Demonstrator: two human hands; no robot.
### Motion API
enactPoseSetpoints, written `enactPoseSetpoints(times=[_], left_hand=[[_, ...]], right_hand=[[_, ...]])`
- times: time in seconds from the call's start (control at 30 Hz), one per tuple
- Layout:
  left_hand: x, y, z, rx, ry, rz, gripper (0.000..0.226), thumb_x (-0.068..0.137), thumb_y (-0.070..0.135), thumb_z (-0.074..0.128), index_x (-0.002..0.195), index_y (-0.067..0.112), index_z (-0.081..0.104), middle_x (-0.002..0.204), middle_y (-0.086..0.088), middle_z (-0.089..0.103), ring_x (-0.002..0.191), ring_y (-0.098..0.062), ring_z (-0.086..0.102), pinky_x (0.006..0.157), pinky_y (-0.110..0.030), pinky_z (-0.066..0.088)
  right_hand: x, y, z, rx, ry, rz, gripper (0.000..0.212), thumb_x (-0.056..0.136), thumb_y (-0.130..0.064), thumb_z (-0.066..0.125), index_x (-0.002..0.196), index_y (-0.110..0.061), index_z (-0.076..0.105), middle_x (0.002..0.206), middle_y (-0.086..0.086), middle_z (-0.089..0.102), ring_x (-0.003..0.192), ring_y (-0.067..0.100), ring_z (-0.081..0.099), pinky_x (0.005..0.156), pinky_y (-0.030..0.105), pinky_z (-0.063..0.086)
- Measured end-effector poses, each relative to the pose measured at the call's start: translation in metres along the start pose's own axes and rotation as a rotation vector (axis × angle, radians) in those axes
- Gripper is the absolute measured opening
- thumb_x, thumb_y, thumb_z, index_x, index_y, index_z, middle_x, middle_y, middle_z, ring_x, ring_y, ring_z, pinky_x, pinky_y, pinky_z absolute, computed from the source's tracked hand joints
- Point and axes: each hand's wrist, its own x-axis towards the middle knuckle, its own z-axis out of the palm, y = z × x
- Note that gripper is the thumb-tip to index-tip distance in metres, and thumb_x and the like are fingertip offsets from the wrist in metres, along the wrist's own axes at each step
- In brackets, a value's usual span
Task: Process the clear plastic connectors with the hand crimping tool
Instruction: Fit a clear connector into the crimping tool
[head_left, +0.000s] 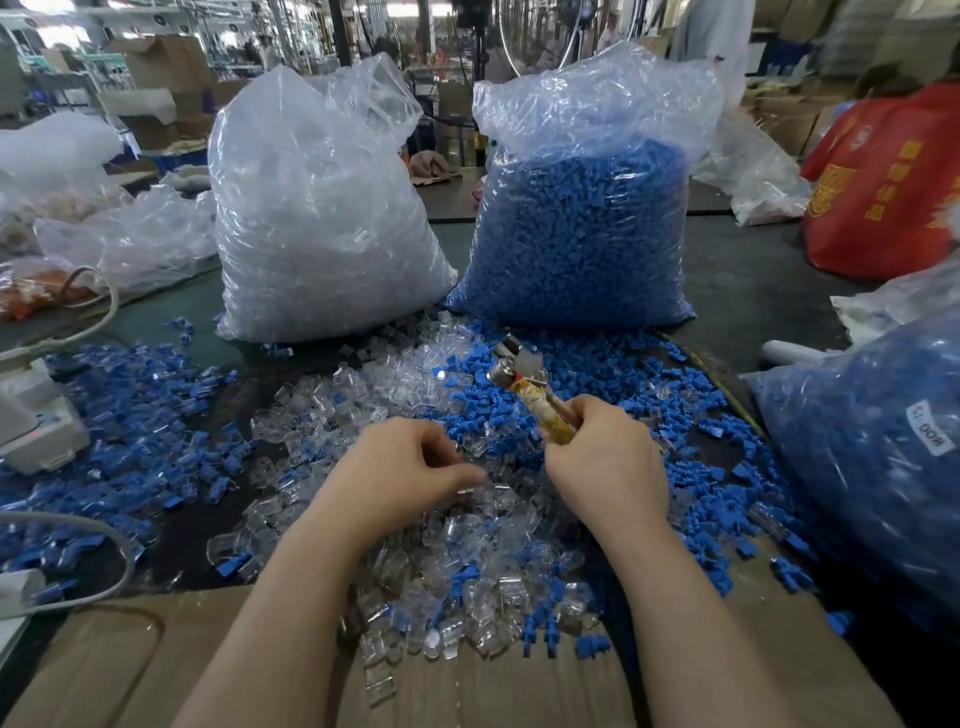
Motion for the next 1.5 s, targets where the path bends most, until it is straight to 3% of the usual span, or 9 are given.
enactPoseSetpoints(times=[0.17,0.23,0.4,0.6,0.77,0.9,1.33,1.4,1.5], left_hand=[[0.0,0.005,0.006,0.238,0.102,0.036,0.043,0.098,0.036,0.055,0.14,0.036,0.046,0.121,0.005,0.049,0.103,-0.009,0.05,0.094,-0.028,0.044],[-0.001,0.005,0.007,0.276,0.095,0.006,0.041,0.097,0.036,0.056,0.137,0.033,0.049,0.123,0.003,0.047,0.114,-0.015,0.049,0.101,-0.032,0.042],[-0.002,-0.002,-0.002,0.365,0.141,-0.078,0.019,0.091,0.044,0.062,0.104,0.03,0.063,0.107,0.003,0.045,0.108,-0.018,0.05,0.098,-0.037,0.047],[0.003,-0.003,0.005,0.363,0.087,0.005,0.045,0.1,0.036,0.05,0.143,0.042,0.04,0.112,0.005,0.035,0.111,-0.016,0.036,0.104,-0.038,0.033],[0.003,-0.006,0.004,0.313,0.054,0.027,0.024,0.096,0.029,0.055,0.115,0.043,0.058,0.104,0.009,0.039,0.105,-0.012,0.036,0.103,-0.04,0.032],[0.0,-0.003,-0.002,0.102,0.041,0.025,0.028,0.087,0.019,0.066,0.092,0.045,0.056,0.102,0.014,0.045,0.101,-0.011,0.049,0.105,-0.044,0.041],[0.003,0.002,0.002,0.279,0.043,0.079,0.021,0.09,0.024,0.07,0.104,0.039,0.071,0.091,0.019,0.044,0.088,-0.006,0.052,0.095,-0.033,0.05],[0.002,0.003,0.002,0.227,0.056,0.059,0.013,0.088,0.028,0.071,0.098,0.037,0.071,0.093,0.017,0.049,0.086,-0.003,0.054,0.089,-0.029,0.052],[0.002,0.007,0.002,-0.007,0.104,0.024,0.018,0.088,0.026,0.072,0.082,0.042,0.066,0.082,0.022,0.063,0.072,0.005,0.06,0.063,-0.009,0.045]], right_hand=[[0.0,0.0,0.0,-0.008,0.008,0.005,0.011,0.089,-0.034,0.061,0.083,-0.029,0.053,0.067,-0.007,0.056,0.059,0.013,0.049,0.045,0.025,0.029],[-0.001,0.0,0.0,-0.004,0.009,0.002,0.01,0.089,-0.033,0.061,0.084,-0.029,0.054,0.067,-0.007,0.056,0.059,0.013,0.05,0.045,0.025,0.029],[0.0,0.0,0.001,-0.002,0.012,0.013,0.013,0.089,-0.034,0.061,0.081,-0.028,0.053,0.067,-0.007,0.056,0.059,0.013,0.05,0.046,0.025,0.028],[-0.001,0.0,0.002,0.011,0.017,-0.011,0.016,0.088,-0.035,0.062,0.079,-0.027,0.052,0.067,-0.006,0.057,0.059,0.014,0.05,0.046,0.026,0.029],[-0.001,-0.001,0.004,0.02,-0.002,-0.023,0.018,0.088,-0.034,0.062,0.077,-0.029,0.049,0.068,-0.008,0.056,0.06,0.011,0.05,0.046,0.025,0.03],[0.0,-0.001,0.004,0.025,-0.02,-0.038,0.013,0.089,-0.036,0.062,0.082,-0.03,0.052,0.07,-0.008,0.056,0.061,0.01,0.05,0.046,0.025,0.031],[-0.003,-0.006,0.007,0.056,-0.066,-0.16,0.008,0.089,-0.036,0.062,0.088,-0.034,0.054,0.074,-0.009,0.06,0.066,0.015,0.055,0.054,0.03,0.043],[-0.003,-0.006,0.008,0.069,-0.08,-0.169,0.008,0.088,-0.035,0.063,0.087,-0.034,0.055,0.074,-0.008,0.061,0.068,0.017,0.056,0.056,0.031,0.047],[-0.004,-0.008,0.008,0.112,-0.088,-0.192,0.009,0.085,-0.033,0.065,0.082,-0.032,0.057,0.071,-0.008,0.061,0.068,0.017,0.058,0.058,0.033,0.05]])
